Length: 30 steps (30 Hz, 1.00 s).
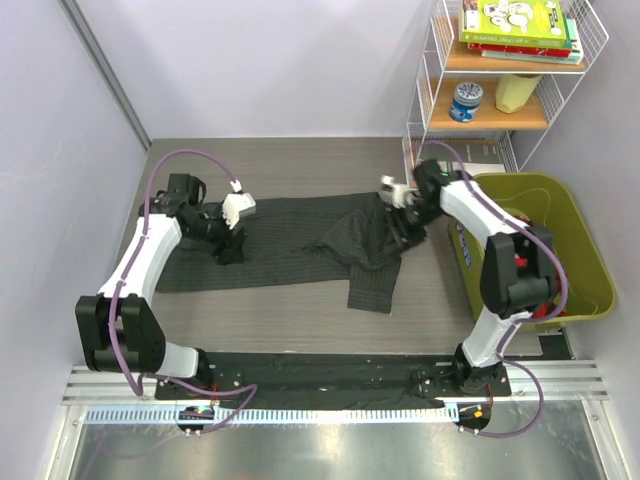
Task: Fold and stack the long sleeve shirts
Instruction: Fold the shirt
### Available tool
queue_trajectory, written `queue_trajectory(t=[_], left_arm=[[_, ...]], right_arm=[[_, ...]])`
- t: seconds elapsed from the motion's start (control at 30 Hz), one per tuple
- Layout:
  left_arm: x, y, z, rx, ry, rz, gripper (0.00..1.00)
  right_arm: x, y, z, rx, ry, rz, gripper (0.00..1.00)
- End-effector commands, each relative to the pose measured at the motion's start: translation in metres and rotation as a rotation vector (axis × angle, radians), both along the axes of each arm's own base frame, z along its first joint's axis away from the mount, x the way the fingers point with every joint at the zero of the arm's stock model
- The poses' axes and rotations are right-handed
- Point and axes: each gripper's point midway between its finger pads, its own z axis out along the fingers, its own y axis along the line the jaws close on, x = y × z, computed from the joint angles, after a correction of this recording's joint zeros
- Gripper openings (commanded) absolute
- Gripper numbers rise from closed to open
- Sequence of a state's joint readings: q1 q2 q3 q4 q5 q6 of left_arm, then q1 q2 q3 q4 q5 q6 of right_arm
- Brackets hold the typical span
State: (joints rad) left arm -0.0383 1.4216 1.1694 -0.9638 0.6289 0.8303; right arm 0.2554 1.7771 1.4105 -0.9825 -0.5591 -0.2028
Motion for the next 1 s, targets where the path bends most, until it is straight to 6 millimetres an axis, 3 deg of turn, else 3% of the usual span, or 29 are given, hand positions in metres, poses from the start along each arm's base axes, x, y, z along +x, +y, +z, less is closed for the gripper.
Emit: queue_trajectory(t=[0.0,0.07,0.17,0.23,0.27,0.43,0.53,0.67,0.73,0.77,0.83,0.93,0.97], left_arm=[[-0.006,-0.01,0.005,-0.063,-0.032,0.0,0.66],[-0.006,-0.011,0.003,-0.069,-0.03,-0.003,0.66],[-0.004,-0.012,0.002,-0.072,-0.021,0.005,0.66],[-0.003,-0.01,0.002,-0.068,-0.025,0.007,0.66],[-0.004,-0.009,0.001,-0.062,-0.024,0.01,0.66],[-0.008,-0.009,0.0,-0.056,-0.034,0.008,0.66],[-0.009,-0.008,0.002,-0.052,-0.039,0.011,0.66],[-0.004,-0.008,0.008,-0.054,-0.063,0.019,0.67],[-0.001,-0.011,0.011,-0.074,-0.069,0.022,0.67],[0.0,-0.012,0.014,-0.084,-0.07,0.028,0.66],[0.001,-0.016,0.019,-0.107,-0.071,0.021,0.66],[0.0,-0.023,0.034,-0.136,-0.087,0.0,0.65],[-0.003,-0.029,0.041,-0.144,-0.102,-0.021,0.65]], right_arm=[[-0.018,-0.033,0.002,0.007,-0.004,-0.237,0.52],[-0.021,-0.032,-0.006,0.018,0.025,-0.34,0.52],[-0.029,-0.034,-0.042,0.007,0.095,-0.47,0.52],[-0.022,-0.033,-0.052,0.022,0.073,-0.517,0.52],[-0.027,-0.033,-0.061,0.019,0.104,-0.548,0.53],[-0.024,-0.035,-0.086,0.009,0.098,-0.594,0.53],[-0.024,-0.025,-0.092,0.053,0.106,-0.587,0.51],[-0.028,0.002,-0.091,0.112,0.1,-0.505,0.32],[-0.028,0.004,-0.092,0.101,0.111,-0.507,0.15],[-0.027,0.004,-0.086,0.091,0.122,-0.504,0.05],[-0.019,0.001,-0.066,0.083,0.076,-0.483,0.01],[-0.003,0.007,-0.01,0.124,-0.009,-0.472,0.01],[0.006,0.014,0.027,0.174,-0.084,-0.461,0.01]])
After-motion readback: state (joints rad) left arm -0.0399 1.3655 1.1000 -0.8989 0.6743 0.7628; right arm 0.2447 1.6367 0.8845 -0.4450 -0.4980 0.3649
